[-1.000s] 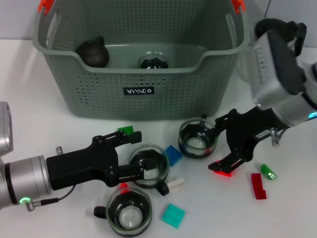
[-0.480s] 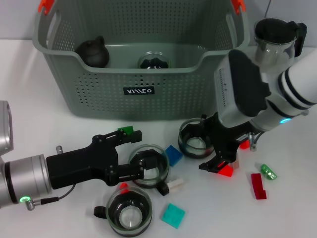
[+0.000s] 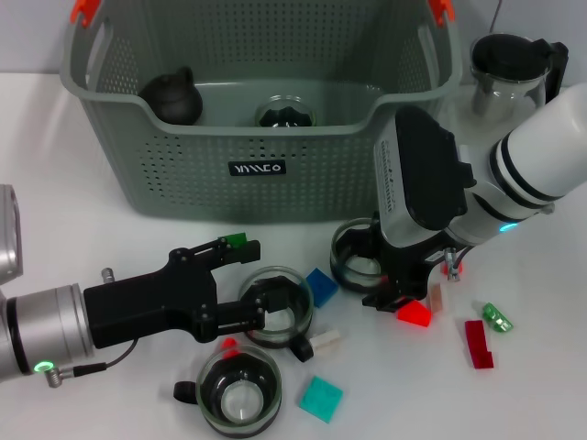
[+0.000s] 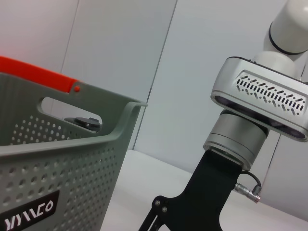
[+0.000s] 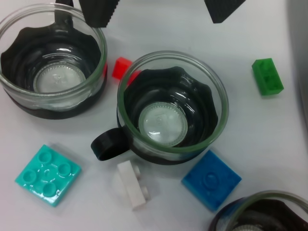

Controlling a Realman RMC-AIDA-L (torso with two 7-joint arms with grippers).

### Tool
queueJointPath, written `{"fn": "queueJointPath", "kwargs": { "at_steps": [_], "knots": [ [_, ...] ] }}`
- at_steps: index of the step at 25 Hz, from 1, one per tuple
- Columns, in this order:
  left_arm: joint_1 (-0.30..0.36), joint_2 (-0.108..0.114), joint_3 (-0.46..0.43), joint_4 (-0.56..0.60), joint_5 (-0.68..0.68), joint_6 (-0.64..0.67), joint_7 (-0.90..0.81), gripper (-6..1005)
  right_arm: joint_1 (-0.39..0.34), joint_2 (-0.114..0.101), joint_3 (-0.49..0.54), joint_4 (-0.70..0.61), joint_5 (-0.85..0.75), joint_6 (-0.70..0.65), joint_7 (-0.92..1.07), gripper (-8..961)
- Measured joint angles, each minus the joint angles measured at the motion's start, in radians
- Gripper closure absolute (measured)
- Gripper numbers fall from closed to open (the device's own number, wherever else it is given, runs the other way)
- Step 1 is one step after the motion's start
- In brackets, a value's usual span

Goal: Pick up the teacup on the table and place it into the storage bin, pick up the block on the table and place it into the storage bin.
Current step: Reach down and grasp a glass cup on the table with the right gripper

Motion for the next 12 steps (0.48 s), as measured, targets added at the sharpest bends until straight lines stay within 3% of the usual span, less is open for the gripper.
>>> {"fn": "queueJointPath", "kwargs": {
  "at_steps": [4,9,12],
  "knots": [
    [0.0,0.001,0.0,0.0,0.0,0.0,0.0,189,0.002,-0.002,-0.012,-0.002,-0.002,-0.006,0.014,246],
    [0.001,0.001,-0.002,0.0,0.0,0.0,-0.001,188,0.005,-0.004,-0.018,-0.001,-0.004,-0.017,0.018,490],
    [0.003,0.001,-0.002,0.0,0.0,0.0,-0.001,188,0.009,-0.004,-0.019,0.0,-0.004,-0.022,0.018,557]
  ]
}}
